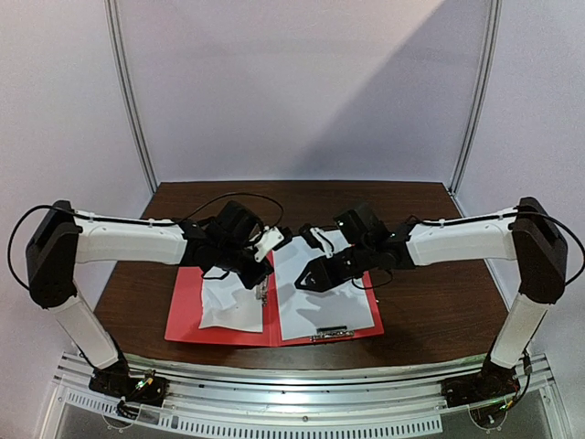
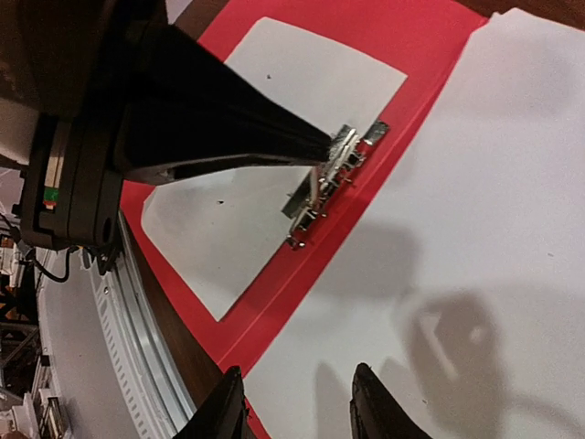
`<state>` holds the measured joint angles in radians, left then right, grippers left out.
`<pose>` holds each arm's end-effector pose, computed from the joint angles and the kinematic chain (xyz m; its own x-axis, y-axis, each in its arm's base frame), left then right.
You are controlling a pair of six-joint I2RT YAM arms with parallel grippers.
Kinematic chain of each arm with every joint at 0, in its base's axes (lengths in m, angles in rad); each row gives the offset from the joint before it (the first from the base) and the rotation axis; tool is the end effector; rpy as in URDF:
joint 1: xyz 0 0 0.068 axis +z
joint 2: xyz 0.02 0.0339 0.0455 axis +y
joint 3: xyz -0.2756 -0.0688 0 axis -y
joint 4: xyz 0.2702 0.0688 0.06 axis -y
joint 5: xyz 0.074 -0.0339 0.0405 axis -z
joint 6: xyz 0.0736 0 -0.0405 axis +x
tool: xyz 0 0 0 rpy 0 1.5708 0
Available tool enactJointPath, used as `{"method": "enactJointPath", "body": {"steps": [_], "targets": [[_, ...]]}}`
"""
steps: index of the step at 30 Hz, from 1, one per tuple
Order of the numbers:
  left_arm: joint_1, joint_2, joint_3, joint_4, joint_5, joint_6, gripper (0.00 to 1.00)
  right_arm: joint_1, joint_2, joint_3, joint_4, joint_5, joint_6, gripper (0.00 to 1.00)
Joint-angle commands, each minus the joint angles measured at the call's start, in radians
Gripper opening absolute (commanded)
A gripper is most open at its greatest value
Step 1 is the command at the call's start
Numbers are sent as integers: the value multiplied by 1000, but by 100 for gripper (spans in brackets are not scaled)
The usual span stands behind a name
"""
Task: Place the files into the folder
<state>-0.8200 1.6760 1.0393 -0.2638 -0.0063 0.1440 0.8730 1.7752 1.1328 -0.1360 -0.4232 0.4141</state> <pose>0.2688 -0.2874 0.1595 -0.4245 0.6653 -0.6141 0.7976 0.5958 0.0940 0.2523 0.3479 0.1704 -0.7697 -0.3470 -0.5358 -0.6301 0.5477 0.5505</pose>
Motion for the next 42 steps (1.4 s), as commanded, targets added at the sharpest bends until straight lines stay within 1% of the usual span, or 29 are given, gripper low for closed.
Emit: {"method": "enactJointPath", "body": {"steps": [1, 6, 7, 10, 14, 19, 22, 30, 36, 42], "targets": [[37, 1, -68, -34, -1, -61, 0, 25, 79, 38, 89, -107, 30, 37], [61, -28, -149, 38, -1, -124, 0, 68, 157, 77, 126, -150, 65, 34], [65, -35, -162, 49, -1, -130, 0, 74, 176, 78, 159, -159, 73, 34], [68, -49, -188, 69, -5, -136, 0, 84, 210, 78, 213, -194, 116, 33], [70, -35, -194, 80, -11, -135, 0, 91, 252, 85, 242, -195, 146, 30], [81, -24, -194, 95, -7, -140, 0, 105, 295, 115, 225, -176, 152, 25], [102, -23, -193, 87, -1, -188, 0, 112, 314, 122, 230, -165, 151, 22], [102, -19, -211, 51, -35, -294, 0, 118, 363, 132, 195, -96, 136, 14], [101, -15, -247, 54, -59, -362, 4, 119, 387, 138, 148, -49, 122, 11], [98, 45, -241, 45, -102, -411, 5, 119, 416, 153, 81, -17, 106, 9]]}}
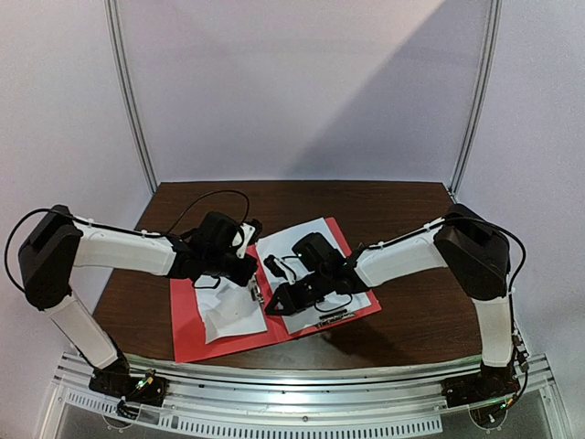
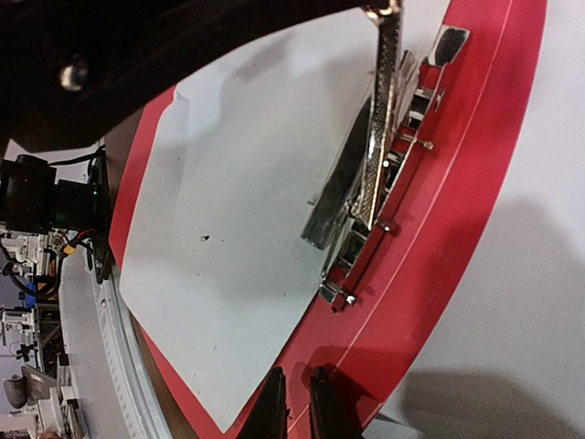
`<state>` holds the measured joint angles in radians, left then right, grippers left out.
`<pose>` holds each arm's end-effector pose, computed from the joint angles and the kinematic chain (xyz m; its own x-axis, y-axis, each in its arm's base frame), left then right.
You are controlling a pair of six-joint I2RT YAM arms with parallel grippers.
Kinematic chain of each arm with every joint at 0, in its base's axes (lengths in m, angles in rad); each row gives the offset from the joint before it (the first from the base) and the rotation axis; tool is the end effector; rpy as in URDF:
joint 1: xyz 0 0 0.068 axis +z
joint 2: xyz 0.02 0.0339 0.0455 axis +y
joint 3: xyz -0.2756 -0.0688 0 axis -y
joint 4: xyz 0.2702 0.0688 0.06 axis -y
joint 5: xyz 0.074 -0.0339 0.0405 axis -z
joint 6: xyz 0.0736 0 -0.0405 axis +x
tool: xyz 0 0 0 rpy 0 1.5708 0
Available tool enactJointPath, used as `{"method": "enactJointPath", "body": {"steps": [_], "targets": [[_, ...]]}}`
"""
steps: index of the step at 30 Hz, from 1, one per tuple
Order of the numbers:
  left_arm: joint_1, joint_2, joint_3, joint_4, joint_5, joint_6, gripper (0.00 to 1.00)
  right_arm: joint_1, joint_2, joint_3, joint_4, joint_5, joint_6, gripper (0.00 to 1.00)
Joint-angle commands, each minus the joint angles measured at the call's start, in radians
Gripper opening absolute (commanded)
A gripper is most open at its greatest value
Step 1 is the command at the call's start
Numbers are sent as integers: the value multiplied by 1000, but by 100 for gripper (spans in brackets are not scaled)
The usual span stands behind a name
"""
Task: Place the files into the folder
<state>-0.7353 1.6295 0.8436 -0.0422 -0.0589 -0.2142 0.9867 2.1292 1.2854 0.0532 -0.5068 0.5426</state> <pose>0.2768 -0.2445 0.1312 -0.6699 0.3198 -0.6700 0.5094 0.8546 -0.1014 0.2392 0.4266 0.0869 -0.8095 -0.4059 -0.4242 -0.5834 0.4751 0.6587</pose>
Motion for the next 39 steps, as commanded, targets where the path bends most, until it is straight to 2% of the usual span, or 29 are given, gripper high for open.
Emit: {"method": "enactJointPath", "body": {"steps": [1, 10, 18, 39], "targets": [[13, 106, -41, -182, -53, -58, 5, 5, 63, 0, -113, 66, -23, 9], [11, 175, -34, -187, -88, -91, 2, 6, 74, 1, -130, 65, -24, 9], [7, 116, -36, -226, -126, -94, 0, 4, 107, 37, -171, 85, -23, 9], [4, 122, -92, -239, -154, -177, 0, 6, 227, 115, -325, 220, -2, 8]]}}
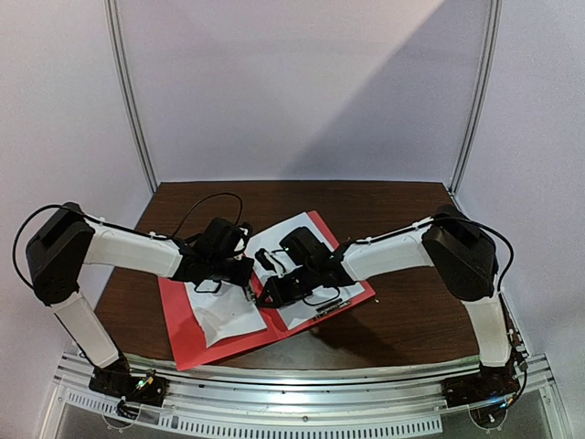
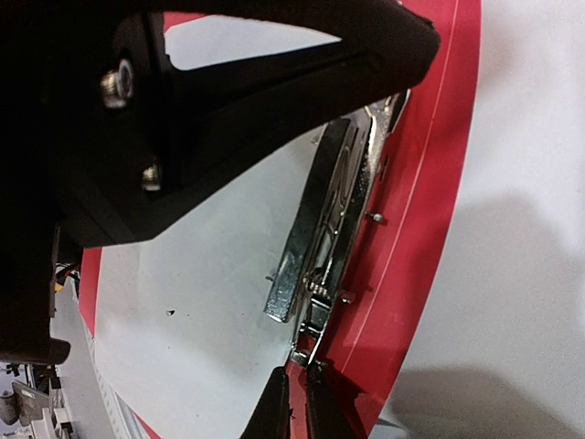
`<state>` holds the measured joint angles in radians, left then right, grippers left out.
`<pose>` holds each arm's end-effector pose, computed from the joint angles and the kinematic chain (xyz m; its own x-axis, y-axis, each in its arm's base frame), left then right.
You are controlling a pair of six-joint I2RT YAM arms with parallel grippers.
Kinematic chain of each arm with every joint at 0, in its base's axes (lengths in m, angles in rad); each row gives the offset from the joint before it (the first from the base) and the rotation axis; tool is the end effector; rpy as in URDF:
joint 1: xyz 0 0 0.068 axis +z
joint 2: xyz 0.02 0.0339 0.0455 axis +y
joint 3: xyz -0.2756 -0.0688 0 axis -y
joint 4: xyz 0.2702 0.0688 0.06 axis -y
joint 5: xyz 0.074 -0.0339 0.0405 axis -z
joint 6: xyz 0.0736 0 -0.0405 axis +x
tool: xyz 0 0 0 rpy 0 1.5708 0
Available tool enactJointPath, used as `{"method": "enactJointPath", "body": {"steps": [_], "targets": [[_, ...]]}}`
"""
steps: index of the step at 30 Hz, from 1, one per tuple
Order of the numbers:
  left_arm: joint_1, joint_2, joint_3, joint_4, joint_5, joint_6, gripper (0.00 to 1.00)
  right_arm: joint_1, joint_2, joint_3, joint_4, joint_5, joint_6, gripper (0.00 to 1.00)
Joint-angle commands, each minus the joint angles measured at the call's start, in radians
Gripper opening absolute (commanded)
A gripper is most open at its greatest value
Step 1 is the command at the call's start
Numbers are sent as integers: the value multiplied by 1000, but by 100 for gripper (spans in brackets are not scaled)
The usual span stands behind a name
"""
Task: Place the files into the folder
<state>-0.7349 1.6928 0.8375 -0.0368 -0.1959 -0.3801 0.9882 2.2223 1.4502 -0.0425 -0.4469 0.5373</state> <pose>0.2825 -0.2360 0.1087 -0.7466 0.1843 -0.6392 0.3123 0.9455 -0.0922 0.2589 0.4508 0.0850 -0.8128 -0.3947 -0.4286 -0.5822 0.5244 0.6213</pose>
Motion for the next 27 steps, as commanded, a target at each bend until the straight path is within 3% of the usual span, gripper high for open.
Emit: {"method": "enactJointPath", "body": {"steps": [1, 15, 27], "targets": [[2, 63, -88, -243, -16, -17, 0, 3, 139, -50, -231, 161, 5, 8], [-23, 67, -100, -290, -54, -70, 0, 4, 177, -20, -288, 213, 14, 7], [-47, 167, -137, -257, -48, -160, 0, 3, 209, -1, -334, 251, 42, 7]]}}
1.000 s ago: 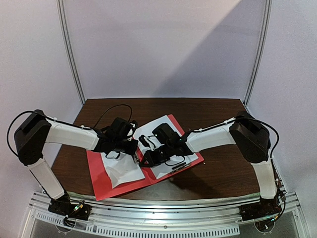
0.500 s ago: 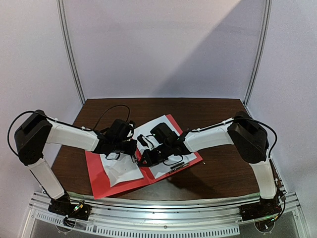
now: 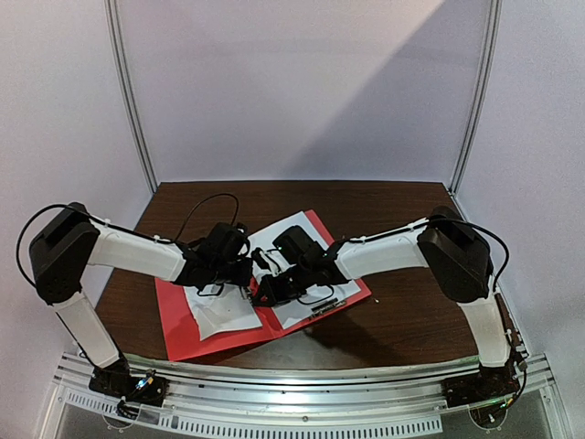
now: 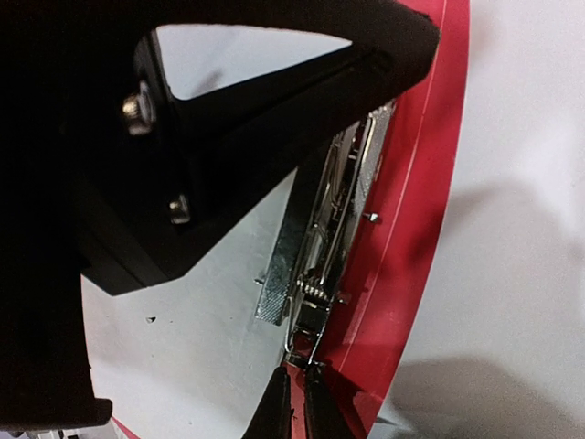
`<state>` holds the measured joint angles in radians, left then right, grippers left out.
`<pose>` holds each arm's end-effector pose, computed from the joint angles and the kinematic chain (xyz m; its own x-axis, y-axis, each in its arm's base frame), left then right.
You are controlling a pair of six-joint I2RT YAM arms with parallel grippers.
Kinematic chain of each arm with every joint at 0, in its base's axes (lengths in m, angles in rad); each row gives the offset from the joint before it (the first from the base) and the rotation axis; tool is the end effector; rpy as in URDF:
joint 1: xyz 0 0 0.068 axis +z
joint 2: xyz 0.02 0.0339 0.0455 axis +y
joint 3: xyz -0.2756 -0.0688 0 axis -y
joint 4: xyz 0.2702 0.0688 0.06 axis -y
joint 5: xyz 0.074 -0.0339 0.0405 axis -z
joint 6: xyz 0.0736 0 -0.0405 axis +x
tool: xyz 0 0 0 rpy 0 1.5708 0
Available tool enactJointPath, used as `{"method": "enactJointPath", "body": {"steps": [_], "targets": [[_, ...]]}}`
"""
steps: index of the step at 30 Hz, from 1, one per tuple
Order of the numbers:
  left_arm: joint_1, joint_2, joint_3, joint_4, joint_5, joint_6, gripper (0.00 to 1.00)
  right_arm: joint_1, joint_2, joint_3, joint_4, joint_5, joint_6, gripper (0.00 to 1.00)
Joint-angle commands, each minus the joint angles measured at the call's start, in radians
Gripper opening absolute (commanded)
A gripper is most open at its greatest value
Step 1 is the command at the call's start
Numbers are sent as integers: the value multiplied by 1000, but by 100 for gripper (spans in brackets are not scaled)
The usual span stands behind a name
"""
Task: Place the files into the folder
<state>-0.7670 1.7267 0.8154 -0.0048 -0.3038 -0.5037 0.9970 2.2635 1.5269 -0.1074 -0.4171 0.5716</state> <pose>0.2771 -0.2365 0.0946 -0.7565 0.0895 -0.6478 0.1894 0.9781 -0.0861 0.2628 0.4616 0.0829 -0.8356 -0.3817 -0.3951 -0.5492 0.5668 0.6141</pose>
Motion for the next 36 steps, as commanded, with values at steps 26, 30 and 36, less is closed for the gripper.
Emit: {"method": "enactJointPath", "body": {"steps": [26, 30, 36], "targets": [[-80, 17, -204, -187, 112, -125, 0, -6, 211, -39, -333, 262, 31, 6], [-90, 33, -235, -190, 98, -192, 0, -6, 214, -39, -340, 268, 31, 6], [-108, -64, -235, -265, 24, -233, 0, -5, 232, -29, -345, 276, 36, 6]]}}
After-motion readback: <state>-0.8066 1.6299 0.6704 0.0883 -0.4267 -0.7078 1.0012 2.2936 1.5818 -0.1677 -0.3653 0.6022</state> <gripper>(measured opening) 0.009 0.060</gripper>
